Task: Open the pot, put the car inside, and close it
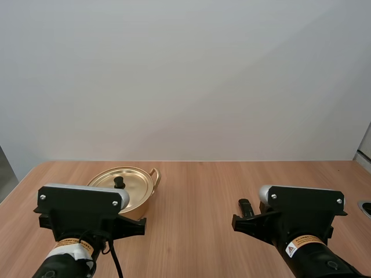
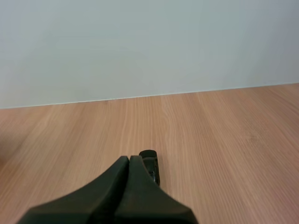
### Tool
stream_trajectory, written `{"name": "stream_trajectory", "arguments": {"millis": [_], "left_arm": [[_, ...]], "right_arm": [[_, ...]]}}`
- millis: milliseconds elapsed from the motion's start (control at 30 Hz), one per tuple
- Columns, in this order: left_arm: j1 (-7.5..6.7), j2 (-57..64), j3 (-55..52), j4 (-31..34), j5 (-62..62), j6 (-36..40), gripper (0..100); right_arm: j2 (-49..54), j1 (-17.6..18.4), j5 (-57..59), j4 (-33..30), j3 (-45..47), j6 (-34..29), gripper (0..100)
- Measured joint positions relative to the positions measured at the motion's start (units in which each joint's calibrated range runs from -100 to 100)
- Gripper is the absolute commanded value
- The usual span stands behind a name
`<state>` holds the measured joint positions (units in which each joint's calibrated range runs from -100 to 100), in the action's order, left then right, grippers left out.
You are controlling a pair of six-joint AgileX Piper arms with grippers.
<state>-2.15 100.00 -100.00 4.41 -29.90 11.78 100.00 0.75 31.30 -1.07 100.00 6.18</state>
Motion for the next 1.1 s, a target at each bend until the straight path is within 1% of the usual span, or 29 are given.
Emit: {"name": "stream_trajectory", "arguments": {"millis": [67,167,233,333,433,500,633,700,733,767,833,867,967,1100], "left_arm": [[0.00,0.00,0.00,0.00,0.60,0.00,0],[0.00,0.00,0.00,-0.13,5.39,0.00,0],[0.00,0.00,0.33,-1.30,8.73,0.00,0],[0.00,0.00,4.16,-3.89,12.48,0.00,0],[0.00,0.00,9.60,-4.41,11.64,0.00,0],[0.00,0.00,13.72,-4.41,8.21,0.00,0],[0.00,0.00,17.93,-4.41,4.36,0.00,0],[0.00,0.00,20.04,-4.41,2.12,0.00,0],[0.00,0.00,24.67,-4.41,-3.35,0.00,0],[0.00,0.00,26.70,-4.83,-5.86,0.00,0],[0.08,0.00,30.60,-5.51,-11.28,0.00,0],[0.24,0.00,32.01,-5.93,-14.48,0.00,0],[0.84,0.00,32.33,-5.93,-20.17,0.00,0],[0.93,0.00,32.37,-5.55,-24.53,-0.22,0]], "right_arm": [[0.00,0.00,0.00,-0.92,0.00,0.00,0],[0.00,0.00,-0.87,-2.43,0.00,0.00,0],[0.00,0.00,-3.30,-3.24,0.00,0.39,0],[0.00,0.00,-10.83,-5.52,0.00,0.97,0],[0.00,0.00,-19.04,-8.08,0.00,0.97,0],[0.00,0.00,-24.05,-9.15,0.00,1.33,0],[0.00,0.00,-29.56,-9.41,0.00,2.87,0],[0.00,0.00,-36.02,-9.41,-0.40,6.20,0],[0.00,0.00,-38.15,-9.03,-0.78,7.46,0],[0.00,0.00,-41.02,-8.09,-2.02,9.35,0],[0.00,0.88,-50.06,-3.33,-6.33,14.30,0],[0.00,1.18,-51.67,-1.48,-7.77,15.80,0],[0.00,1.44,-53.79,3.24,-12.86,18.44,0],[0.00,1.44,-49.62,6.59,-20.38,18.75,0]]}}
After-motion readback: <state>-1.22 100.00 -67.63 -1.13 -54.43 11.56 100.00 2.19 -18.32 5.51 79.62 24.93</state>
